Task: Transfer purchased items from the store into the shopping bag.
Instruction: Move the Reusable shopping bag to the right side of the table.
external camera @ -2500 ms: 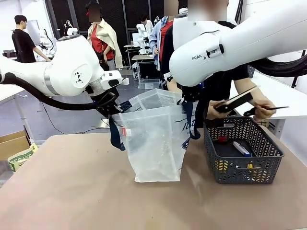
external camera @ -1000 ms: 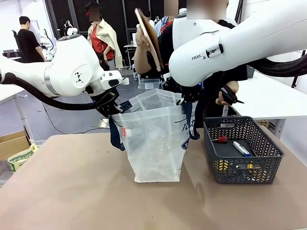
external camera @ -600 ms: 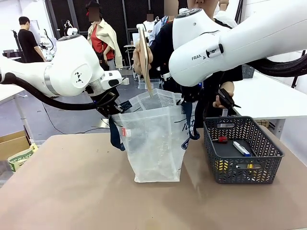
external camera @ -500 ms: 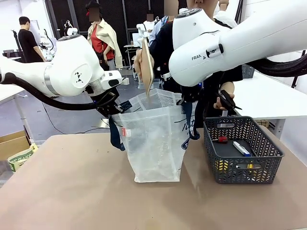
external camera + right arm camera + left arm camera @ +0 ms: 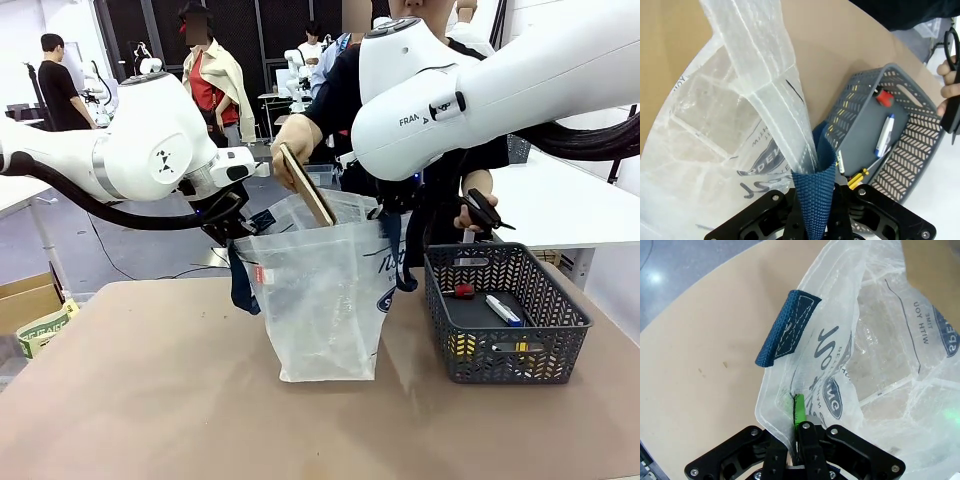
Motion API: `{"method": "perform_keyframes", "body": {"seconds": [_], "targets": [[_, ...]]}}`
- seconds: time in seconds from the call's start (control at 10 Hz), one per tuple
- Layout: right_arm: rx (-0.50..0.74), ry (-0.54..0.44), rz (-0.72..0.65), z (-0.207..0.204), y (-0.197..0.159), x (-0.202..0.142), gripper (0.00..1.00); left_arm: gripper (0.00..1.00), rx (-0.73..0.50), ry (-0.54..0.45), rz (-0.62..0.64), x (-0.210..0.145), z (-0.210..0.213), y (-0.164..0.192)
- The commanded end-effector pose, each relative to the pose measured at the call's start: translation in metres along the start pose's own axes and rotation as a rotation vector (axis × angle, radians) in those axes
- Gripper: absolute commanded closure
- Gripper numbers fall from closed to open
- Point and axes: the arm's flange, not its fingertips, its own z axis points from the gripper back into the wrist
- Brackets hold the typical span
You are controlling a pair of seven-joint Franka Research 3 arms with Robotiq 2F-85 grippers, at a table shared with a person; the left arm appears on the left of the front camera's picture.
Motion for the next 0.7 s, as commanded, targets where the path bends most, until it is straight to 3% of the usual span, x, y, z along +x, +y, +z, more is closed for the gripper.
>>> {"method": "perform_keyframes", "body": {"seconds": [0.0, 0.6], "targets": [[-0.008, -0.001, -0.009, 0.0007, -0.0023, -0.0002, 1.0, 1.0, 0.003, -0.003, 0.001, 0.0, 0.0022, 0.0017], [-0.008, -0.001, -0.009, 0.0007, -0.0023, -0.0002, 1.0, 1.0, 0.003, -0.003, 0.001, 0.0, 0.0022, 0.0017]]}}
